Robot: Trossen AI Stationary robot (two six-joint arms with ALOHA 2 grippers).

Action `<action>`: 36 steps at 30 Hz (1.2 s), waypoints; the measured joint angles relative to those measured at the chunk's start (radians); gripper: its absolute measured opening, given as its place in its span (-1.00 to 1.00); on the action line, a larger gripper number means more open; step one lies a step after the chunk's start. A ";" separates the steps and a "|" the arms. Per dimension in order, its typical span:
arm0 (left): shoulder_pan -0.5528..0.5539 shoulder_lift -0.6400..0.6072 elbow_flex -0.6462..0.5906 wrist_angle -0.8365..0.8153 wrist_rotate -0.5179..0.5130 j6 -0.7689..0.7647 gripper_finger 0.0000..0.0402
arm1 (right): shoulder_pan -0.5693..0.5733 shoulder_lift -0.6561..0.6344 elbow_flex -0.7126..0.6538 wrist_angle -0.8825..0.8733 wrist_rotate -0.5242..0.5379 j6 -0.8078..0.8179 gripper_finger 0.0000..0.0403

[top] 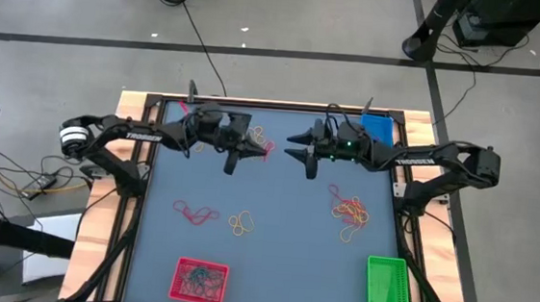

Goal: Sort rubber bands into baskets
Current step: Put the red rubber band into the blue bin

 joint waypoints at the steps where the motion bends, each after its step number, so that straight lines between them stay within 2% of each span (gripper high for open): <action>1: -0.006 0.000 0.000 0.007 0.002 0.000 -0.97 | 0.000 0.000 0.009 -0.001 -0.015 -0.012 0.05; 11: -0.051 0.005 0.000 0.035 0.042 0.077 -0.97 | 0.000 0.000 0.075 -0.016 -0.178 -0.120 0.04; 19: -0.056 0.005 0.000 0.120 0.041 0.075 -0.97 | 0.012 0.011 0.077 -0.018 -0.154 -0.134 0.04; 24: -0.056 0.005 0.000 0.143 0.041 0.074 -0.97 | 0.017 0.079 0.111 -0.016 -0.145 -0.118 0.02; 29: -0.056 0.005 0.000 0.145 0.040 0.074 -0.97 | 0.017 0.175 0.176 -0.015 -0.169 -0.098 -0.09; 36: -0.056 0.005 0.000 0.140 0.039 0.074 -0.97 | 0.018 0.247 0.231 -0.010 -0.217 -0.093 -0.37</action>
